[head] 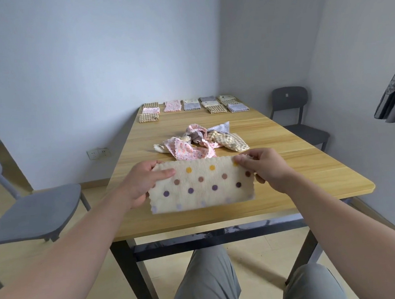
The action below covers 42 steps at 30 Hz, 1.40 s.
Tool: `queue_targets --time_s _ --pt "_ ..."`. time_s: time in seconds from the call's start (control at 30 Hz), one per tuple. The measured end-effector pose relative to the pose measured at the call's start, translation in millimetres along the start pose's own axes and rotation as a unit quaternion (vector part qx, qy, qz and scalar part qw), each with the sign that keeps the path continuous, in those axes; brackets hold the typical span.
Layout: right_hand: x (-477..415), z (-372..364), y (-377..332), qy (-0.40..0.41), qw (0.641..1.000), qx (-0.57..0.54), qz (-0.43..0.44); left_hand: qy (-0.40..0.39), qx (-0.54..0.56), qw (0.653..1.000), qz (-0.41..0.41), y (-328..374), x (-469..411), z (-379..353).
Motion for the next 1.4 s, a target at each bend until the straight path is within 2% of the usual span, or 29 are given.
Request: queue_targets --time_s 0.13,0.27,0.43,0.53,0.63,0.7,0.77,0.9,1.0,1.2,1.4 --pt "-6.9 -5.4 11.2 0.022 0.998 0.045 -0.049 0.005 0.012 0.997 0.078 -13.9 -9.8 -13.7" --pt "-17.8 -14.1 31.3 0.022 0.987 0.130 -0.093 0.013 -0.005 0.994 0.111 -37.1 -25.7 -22.9" --pt "-38.7 -17.8 50.8 0.033 0.975 0.186 -0.115 0.054 -0.128 0.986 0.097 -57.2 -48.9 -25.1" --pt "-47.9 -18.9 57.8 0.059 0.965 0.222 -0.124 0.146 -0.262 0.953 0.043 -51.4 -56.1 -24.2" --pt "-42.5 -25.3 53.0 0.136 0.914 0.377 -0.058 0.214 -0.429 0.873 -0.092 -36.8 -45.2 -40.9" --pt "-33.3 -43.4 42.5 0.142 0.890 0.431 0.036 0.175 -0.478 0.844 -0.168 -33.5 -38.6 -64.2" --pt "-27.0 -69.2 41.9 0.063 0.895 0.432 0.089 0.111 -0.490 0.850 -0.159 -40.1 -37.6 -84.6" --pt "-18.6 -99.8 58.0 -0.071 0.894 0.440 0.050 0.005 -0.553 0.830 -0.073 -67.6 -44.4 -108.6" --pt "-15.3 -101.5 70.9 -0.120 0.869 0.479 0.012 -0.017 -0.573 0.818 -0.047 -78.3 -46.2 -108.2" --pt "-12.1 -89.3 75.5 -0.138 0.845 0.515 -0.030 -0.053 -0.590 0.805 -0.013 -77.9 -41.1 -97.7" --pt "-7.1 -61.2 83.3 -0.124 0.851 0.504 -0.081 -0.062 -0.587 0.807 -0.006 -80.8 -36.4 -85.6"
Point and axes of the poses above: each hand's wrist, its own x-axis away from the middle knuckle, its own z-axis out of the back of the hand, y = z × x, the point moved 4 cm from there along -x, towards the middle knuckle, and after that the axes turned 1 degree about -z, right-handed, at the moved point
